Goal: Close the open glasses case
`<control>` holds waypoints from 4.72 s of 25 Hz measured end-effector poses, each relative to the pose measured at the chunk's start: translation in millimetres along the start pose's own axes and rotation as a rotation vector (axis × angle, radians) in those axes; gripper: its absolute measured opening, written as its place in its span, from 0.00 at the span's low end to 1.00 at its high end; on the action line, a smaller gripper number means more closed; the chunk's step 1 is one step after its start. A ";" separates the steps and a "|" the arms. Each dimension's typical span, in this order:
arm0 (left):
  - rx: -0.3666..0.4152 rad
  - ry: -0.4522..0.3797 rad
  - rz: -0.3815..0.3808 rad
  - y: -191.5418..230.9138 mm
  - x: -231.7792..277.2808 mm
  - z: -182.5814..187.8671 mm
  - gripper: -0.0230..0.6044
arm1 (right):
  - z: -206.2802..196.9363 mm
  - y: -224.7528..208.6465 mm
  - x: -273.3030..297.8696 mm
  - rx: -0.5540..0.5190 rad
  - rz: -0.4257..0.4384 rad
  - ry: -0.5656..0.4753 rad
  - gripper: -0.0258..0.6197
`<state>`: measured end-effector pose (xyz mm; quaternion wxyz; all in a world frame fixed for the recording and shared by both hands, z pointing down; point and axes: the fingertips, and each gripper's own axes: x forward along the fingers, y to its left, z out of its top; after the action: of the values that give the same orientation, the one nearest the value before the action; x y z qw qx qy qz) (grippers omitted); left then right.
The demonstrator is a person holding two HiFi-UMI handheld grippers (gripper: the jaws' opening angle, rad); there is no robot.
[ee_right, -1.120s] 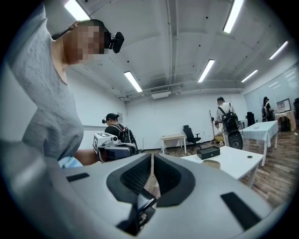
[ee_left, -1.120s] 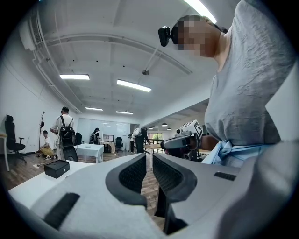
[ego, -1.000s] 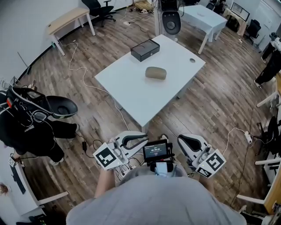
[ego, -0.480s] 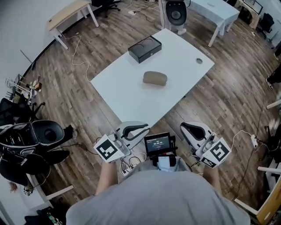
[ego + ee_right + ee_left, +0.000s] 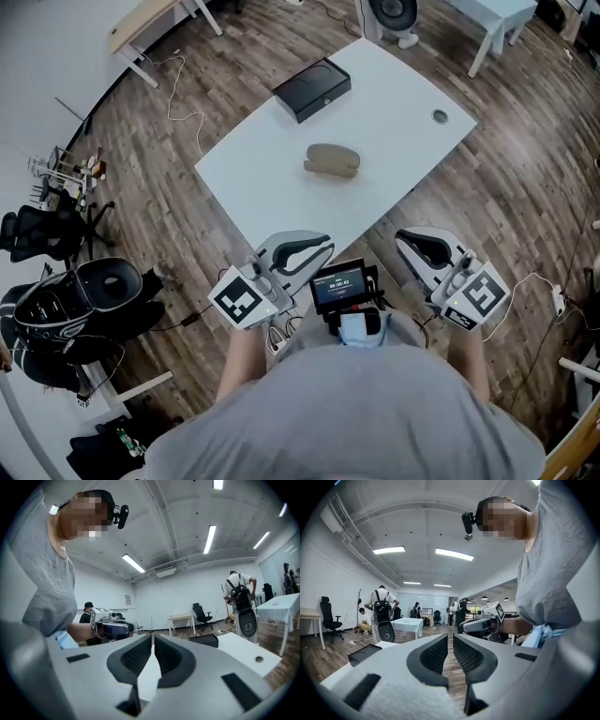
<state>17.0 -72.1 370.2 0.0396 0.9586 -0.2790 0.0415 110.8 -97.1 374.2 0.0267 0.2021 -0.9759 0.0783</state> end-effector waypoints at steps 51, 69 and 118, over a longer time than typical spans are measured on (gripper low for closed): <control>0.180 0.615 0.015 267.8 59.6 -177.9 0.10 | -163.5 -178.3 187.9 -0.131 -0.158 0.522 0.10; 0.242 0.855 -0.028 298.8 79.6 -256.9 0.10 | -223.7 -212.2 213.7 -0.195 -0.162 0.721 0.10; 0.513 0.932 -0.055 245.2 38.6 -296.4 0.10 | -262.5 -142.9 189.7 -0.656 -0.074 0.849 0.10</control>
<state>-99.5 -269.5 681.5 -0.0753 0.8242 -0.1874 0.5290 -0.8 -257.7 669.3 0.4834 0.1677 -0.8447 -0.1568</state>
